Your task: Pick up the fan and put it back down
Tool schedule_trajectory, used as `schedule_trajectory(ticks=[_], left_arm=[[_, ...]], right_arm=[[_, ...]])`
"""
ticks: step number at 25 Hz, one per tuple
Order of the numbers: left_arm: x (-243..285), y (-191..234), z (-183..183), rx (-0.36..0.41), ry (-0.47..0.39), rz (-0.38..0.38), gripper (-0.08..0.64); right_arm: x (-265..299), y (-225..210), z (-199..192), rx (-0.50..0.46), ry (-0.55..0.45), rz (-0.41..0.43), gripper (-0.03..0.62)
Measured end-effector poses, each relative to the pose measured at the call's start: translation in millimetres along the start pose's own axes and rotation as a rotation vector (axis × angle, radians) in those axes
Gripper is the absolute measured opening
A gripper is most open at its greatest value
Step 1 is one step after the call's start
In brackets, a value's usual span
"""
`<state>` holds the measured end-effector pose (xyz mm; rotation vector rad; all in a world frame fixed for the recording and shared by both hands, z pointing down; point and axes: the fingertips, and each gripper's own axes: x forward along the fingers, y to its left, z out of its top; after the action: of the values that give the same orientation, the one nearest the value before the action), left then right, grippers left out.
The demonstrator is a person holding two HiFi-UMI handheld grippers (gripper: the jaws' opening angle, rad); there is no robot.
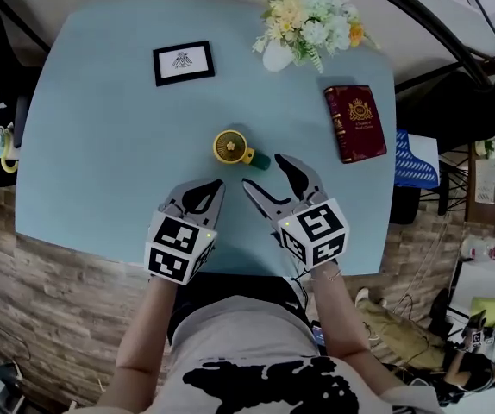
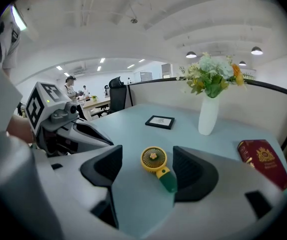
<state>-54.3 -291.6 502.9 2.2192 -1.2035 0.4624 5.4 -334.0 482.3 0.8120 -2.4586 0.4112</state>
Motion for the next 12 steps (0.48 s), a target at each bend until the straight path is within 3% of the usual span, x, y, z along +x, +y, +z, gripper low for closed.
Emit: schedule_trajectory(ticks=[12], left_arm=[[24.4,16.5,-25.5,-0.081,0.022,0.008,0.011]], right_arm=[[43.6,-8.3,-37.0,-0.034,0.123,0.048,0.302]])
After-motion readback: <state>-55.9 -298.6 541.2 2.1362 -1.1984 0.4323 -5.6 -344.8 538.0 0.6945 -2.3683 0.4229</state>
